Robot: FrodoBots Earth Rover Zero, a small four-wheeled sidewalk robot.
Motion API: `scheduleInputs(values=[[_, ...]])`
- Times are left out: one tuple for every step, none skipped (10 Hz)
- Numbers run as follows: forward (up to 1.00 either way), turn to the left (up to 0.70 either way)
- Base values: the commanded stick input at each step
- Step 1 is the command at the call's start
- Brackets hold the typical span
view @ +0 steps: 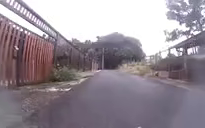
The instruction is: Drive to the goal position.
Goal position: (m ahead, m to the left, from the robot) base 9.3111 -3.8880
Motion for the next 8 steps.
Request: scheduleInputs(values=[[0.50,-0.49],[0.50,-0.49],[0.50,-0.49],[0.50,-0.49],[0.50,-0.49],[0.50,-0.49],[0.50,-0.41],[0.50,-0.15]])
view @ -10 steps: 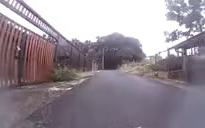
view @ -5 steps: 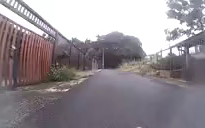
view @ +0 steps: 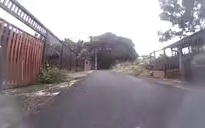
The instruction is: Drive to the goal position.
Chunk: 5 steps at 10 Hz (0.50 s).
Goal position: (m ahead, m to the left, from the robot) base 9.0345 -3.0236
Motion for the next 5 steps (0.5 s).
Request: scheduleInputs(values=[[0.50,0.01],[0.50,0.01],[0.50,0.01],[0.50,0.01],[0.50,0.01]])
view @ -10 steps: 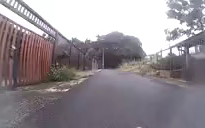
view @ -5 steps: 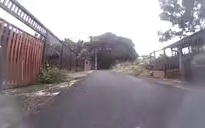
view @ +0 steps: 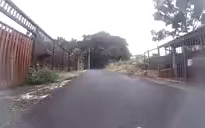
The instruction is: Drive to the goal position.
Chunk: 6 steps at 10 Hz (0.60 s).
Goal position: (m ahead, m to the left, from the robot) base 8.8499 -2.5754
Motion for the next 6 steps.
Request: scheduleInputs(values=[[0.50,0.01],[0.50,0.01],[0.50,0.01],[0.50,0.01],[0.50,0.01],[0.50,0.01]])
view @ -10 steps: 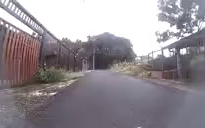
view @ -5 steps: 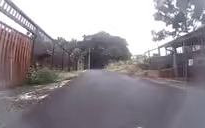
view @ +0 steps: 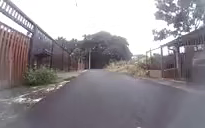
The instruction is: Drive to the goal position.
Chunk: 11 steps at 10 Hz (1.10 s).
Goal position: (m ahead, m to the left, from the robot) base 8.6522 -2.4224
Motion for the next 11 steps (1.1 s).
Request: scheduleInputs(values=[[0.50,0.01],[0.50,0.01],[0.50,0.01],[0.50,-0.03],[0.50,-0.20],[0.50,-0.49],[0.50,0.01],[0.50,0.01],[0.50,0.01],[0.50,0.01],[0.50,0.01]])
